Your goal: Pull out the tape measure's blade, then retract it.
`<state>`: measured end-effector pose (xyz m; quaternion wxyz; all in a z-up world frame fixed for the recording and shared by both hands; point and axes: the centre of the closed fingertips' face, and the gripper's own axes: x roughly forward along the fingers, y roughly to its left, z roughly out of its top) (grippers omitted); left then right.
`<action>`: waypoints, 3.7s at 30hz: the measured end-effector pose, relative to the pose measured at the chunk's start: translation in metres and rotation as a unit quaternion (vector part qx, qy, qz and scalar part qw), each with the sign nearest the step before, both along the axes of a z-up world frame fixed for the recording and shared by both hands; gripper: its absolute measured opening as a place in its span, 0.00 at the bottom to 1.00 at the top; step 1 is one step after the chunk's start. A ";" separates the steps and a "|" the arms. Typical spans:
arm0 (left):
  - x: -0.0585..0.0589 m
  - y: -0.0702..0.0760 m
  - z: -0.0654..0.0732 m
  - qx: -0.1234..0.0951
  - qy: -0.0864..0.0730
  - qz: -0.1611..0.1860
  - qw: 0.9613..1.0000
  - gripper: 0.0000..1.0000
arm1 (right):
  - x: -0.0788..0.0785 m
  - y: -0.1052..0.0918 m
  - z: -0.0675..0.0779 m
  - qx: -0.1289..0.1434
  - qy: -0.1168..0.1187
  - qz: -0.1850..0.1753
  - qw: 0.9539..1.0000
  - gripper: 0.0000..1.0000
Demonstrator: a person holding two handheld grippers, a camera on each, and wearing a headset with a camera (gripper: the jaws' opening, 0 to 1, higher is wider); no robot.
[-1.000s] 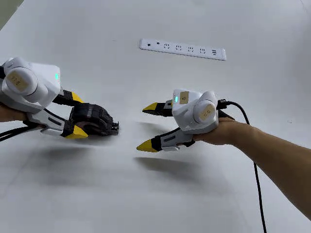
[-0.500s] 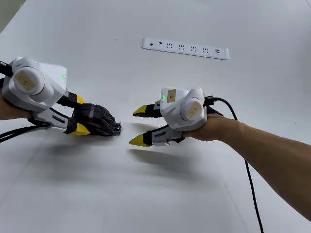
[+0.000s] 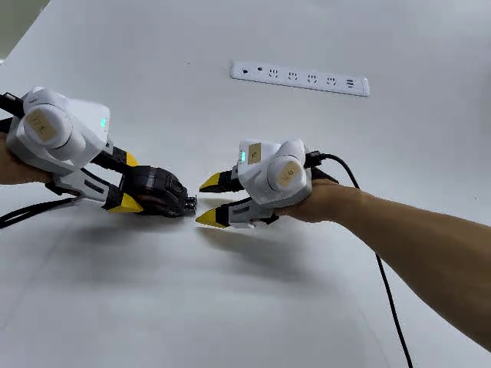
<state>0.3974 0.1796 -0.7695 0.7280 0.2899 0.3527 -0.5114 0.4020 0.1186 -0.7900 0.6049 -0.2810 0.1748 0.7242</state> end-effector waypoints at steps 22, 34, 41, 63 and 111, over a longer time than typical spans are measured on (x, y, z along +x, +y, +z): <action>0.000 0.001 0.000 -0.012 0.005 -0.005 1.000 0.25 | 0.001 0.013 -0.014 -0.007 0.021 -0.015 1.000 0.12; -0.001 0.001 -0.001 -0.011 0.008 -0.004 1.000 0.25 | 0.000 0.011 -0.014 -0.009 0.015 -0.008 1.000 0.09; -0.001 0.001 -0.001 -0.011 0.010 -0.001 1.000 0.25 | 0.000 0.011 -0.014 -0.009 0.012 -0.006 1.000 0.08; 0.000 0.002 -0.001 -0.010 0.017 0.005 1.000 0.25 | 0.001 0.004 -0.014 -0.010 0.009 -0.006 1.000 0.08; 0.000 0.001 0.000 -0.001 0.025 0.008 1.000 0.26 | 0.010 -0.051 -0.014 -0.041 0.013 -0.017 0.999 0.09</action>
